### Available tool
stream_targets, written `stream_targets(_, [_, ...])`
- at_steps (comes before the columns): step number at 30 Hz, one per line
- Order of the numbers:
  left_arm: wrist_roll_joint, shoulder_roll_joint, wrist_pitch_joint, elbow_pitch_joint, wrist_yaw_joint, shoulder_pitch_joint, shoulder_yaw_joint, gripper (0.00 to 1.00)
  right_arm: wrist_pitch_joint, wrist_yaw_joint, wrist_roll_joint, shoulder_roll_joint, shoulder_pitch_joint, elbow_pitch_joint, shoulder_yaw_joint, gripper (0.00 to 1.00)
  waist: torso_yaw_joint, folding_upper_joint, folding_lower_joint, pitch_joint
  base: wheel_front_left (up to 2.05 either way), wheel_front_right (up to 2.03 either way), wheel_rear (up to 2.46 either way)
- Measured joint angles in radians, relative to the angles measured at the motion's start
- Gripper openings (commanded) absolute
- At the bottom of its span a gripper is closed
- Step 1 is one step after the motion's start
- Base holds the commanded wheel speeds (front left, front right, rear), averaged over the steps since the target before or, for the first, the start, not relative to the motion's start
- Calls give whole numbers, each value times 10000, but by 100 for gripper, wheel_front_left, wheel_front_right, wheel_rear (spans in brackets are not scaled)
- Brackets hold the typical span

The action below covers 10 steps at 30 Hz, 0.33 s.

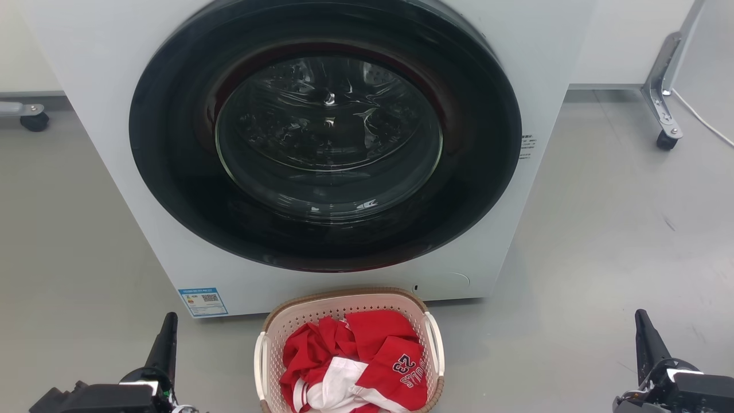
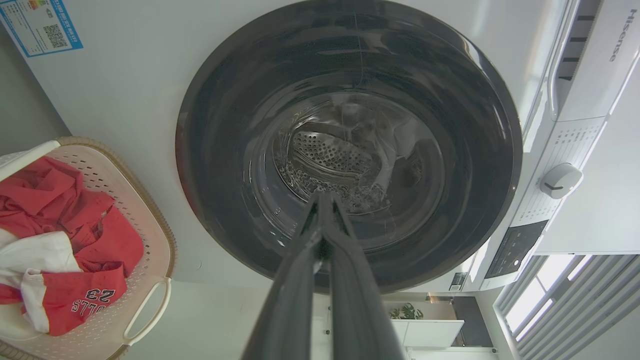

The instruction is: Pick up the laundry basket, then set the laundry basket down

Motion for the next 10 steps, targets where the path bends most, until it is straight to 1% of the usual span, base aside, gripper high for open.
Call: stream_targets(10, [0, 0, 0, -2, 0, 0, 0, 0, 0, 0, 0, 0, 0, -2, 0, 0, 0, -1, 0, 0, 0, 0, 0])
